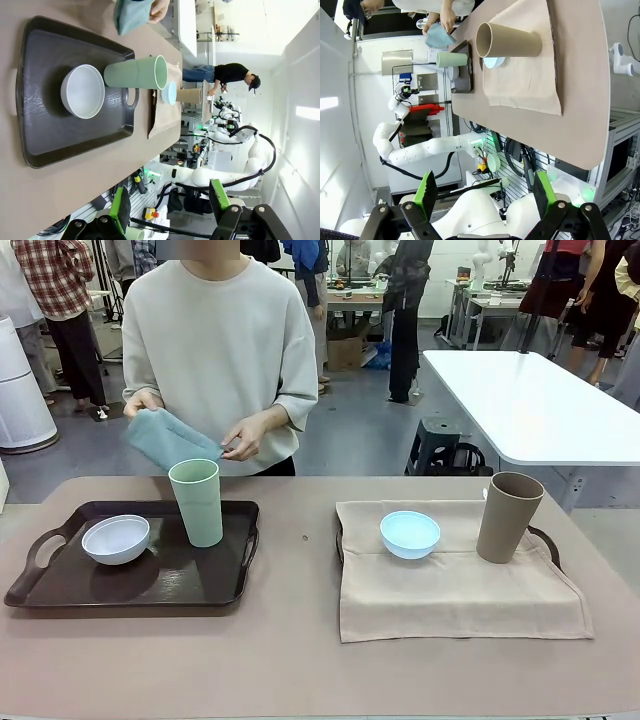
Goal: Set up a tray with a mat and arrange the tableware.
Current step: Pick up the Picnic Bowl and Reusable plastic cup from the Handle tray in front of the human's position and hold them in the air.
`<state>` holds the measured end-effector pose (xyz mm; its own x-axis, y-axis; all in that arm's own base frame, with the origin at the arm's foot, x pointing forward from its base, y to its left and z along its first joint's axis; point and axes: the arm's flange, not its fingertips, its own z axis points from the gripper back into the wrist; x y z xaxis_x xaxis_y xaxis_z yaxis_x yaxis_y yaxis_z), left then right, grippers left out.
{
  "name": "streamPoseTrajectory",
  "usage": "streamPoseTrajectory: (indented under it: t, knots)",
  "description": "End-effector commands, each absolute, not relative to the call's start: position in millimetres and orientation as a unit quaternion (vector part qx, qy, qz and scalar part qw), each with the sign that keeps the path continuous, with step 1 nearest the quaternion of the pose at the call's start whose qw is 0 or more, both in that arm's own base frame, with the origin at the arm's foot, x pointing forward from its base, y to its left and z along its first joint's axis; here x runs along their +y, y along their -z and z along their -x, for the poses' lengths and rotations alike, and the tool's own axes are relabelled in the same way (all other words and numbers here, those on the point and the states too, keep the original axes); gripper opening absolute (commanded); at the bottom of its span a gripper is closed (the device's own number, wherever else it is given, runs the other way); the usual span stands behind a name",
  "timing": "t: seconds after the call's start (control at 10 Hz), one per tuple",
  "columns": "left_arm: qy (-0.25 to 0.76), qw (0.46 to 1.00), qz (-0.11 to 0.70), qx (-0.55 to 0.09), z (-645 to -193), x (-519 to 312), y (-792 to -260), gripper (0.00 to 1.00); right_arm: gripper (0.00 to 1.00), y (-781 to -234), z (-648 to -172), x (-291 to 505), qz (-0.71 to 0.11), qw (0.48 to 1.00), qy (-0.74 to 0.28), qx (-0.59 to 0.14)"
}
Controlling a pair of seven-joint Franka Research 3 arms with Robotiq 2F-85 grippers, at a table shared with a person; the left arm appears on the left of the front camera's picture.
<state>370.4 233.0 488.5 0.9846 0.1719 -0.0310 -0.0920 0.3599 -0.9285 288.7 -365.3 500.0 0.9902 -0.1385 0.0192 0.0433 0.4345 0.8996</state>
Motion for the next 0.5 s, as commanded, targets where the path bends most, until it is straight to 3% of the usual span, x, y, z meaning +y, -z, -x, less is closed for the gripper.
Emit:
streamPoseTrajectory:
  t: [0.0, 0.4]
  knots:
    - [-0.08, 0.822, 0.563, -0.035, -369.2, 233.6, -489.6, 0.84, 1.0, -500.4, -288.1, -366.1, -0.531, 0.844, 0.055, -0.049]
    - [-0.08, 0.822, 0.563, -0.035, -369.2, 233.6, -489.6, 0.84, 1.0, -500.4, -288.1, -366.1, -0.531, 0.844, 0.055, -0.049]
